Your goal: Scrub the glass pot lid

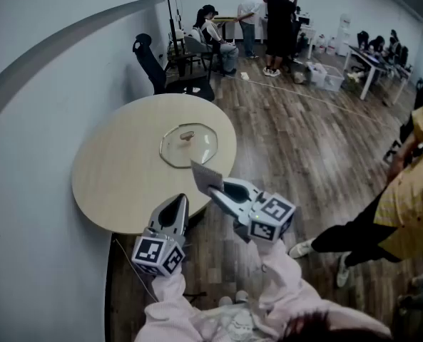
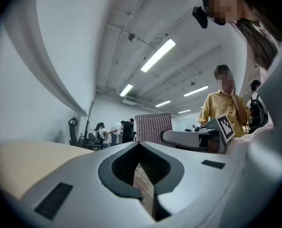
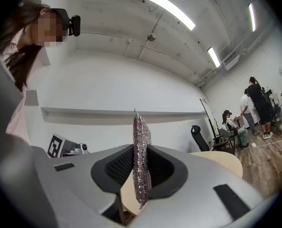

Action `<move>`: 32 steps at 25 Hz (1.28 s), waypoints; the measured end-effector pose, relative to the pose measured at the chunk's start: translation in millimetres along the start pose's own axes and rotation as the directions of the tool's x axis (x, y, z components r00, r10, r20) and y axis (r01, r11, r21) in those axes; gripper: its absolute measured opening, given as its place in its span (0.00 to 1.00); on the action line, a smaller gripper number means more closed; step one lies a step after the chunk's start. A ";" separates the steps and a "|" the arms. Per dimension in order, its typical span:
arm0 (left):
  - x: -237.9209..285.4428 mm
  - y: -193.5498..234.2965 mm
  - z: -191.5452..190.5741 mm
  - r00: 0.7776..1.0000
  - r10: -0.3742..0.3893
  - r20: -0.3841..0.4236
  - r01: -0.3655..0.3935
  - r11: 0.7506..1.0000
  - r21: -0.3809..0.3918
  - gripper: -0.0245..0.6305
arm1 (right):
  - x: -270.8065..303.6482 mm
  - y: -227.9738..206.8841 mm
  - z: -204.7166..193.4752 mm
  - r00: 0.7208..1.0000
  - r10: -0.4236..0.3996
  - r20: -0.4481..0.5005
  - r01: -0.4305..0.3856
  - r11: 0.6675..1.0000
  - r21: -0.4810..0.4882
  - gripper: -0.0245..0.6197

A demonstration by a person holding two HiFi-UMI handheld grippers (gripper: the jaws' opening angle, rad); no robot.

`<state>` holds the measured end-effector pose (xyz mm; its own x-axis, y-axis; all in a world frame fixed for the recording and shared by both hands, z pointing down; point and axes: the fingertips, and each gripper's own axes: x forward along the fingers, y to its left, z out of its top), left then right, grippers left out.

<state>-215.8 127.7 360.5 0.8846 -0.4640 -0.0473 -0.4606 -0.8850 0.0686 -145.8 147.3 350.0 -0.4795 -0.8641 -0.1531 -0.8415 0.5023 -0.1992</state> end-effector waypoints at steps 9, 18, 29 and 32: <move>8.5 -2.0 -5.0 1.000 -0.004 -0.008 0.004 1.000 -0.004 0.04 | -1.6 -7.8 -2.5 1.000 -0.004 -0.007 0.004 1.000 0.000 0.15; 28.2 -19.7 -14.6 1.000 -0.003 -0.016 0.002 1.000 -0.022 0.04 | -25.3 -30.2 -3.5 1.000 -0.024 -0.021 0.024 0.999 0.021 0.16; 39.7 -37.6 -20.3 0.999 0.025 -0.030 -0.026 0.999 -0.033 0.04 | -41.7 -47.9 2.4 1.000 -0.019 -0.009 0.020 0.998 0.056 0.16; 43.7 -38.5 -23.7 0.999 0.025 -0.040 -0.027 0.999 -0.033 0.04 | -41.7 -54.1 1.4 1.000 -0.020 -0.007 0.021 0.998 0.065 0.16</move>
<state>-157.6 142.4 379.4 0.8749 -0.4843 -0.0053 -0.4813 -0.8705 0.1026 -79.9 156.2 365.8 -0.4640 -0.8743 -0.1427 -0.8333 0.4854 -0.2645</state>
